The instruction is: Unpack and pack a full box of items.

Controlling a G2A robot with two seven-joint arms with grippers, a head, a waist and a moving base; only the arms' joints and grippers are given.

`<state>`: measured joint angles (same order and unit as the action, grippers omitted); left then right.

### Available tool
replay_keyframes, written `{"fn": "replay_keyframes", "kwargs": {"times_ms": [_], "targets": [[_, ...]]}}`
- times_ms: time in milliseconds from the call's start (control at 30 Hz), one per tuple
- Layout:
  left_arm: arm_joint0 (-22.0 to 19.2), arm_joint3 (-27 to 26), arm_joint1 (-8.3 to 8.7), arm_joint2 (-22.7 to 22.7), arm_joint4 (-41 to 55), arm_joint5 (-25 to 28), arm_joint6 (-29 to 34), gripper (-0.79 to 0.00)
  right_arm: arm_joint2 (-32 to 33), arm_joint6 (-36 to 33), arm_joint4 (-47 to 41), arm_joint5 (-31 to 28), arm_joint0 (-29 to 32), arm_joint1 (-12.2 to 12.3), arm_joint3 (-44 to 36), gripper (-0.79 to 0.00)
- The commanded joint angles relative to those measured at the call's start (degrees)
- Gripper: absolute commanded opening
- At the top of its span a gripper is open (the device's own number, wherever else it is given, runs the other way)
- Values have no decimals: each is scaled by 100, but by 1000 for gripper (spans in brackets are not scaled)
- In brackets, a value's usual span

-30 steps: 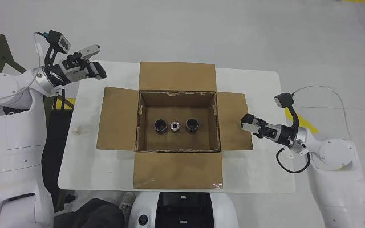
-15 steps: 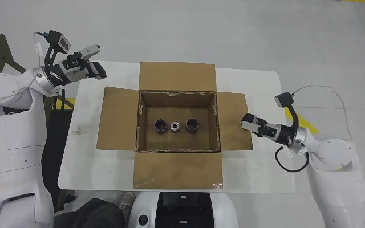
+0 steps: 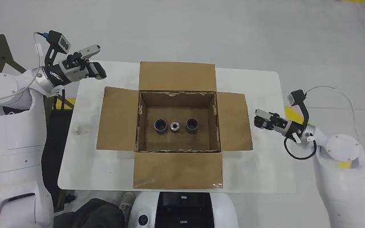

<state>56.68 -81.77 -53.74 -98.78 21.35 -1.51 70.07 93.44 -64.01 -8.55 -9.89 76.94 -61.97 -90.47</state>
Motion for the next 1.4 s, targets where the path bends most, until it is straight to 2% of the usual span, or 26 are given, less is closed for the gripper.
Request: {"fn": "replay_keyframes", "kwargs": {"times_ms": [0,267,633,1000,1367], "targets": [[0,0,0,0,0,0,0,0,-81,3,63,83,-69,6,120,0],[0,0,0,0,0,0,0,0,-584,-295,-103,318,-395,-2,524,0],[0,0,0,0,0,0,0,0,-827,-454,-123,366,-483,41,358,0],[0,0,0,0,0,0,0,0,-580,-606,-488,307,-256,134,-179,0],[0,0,0,0,0,0,0,0,-587,-631,-506,344,-150,204,-1149,0]]}}
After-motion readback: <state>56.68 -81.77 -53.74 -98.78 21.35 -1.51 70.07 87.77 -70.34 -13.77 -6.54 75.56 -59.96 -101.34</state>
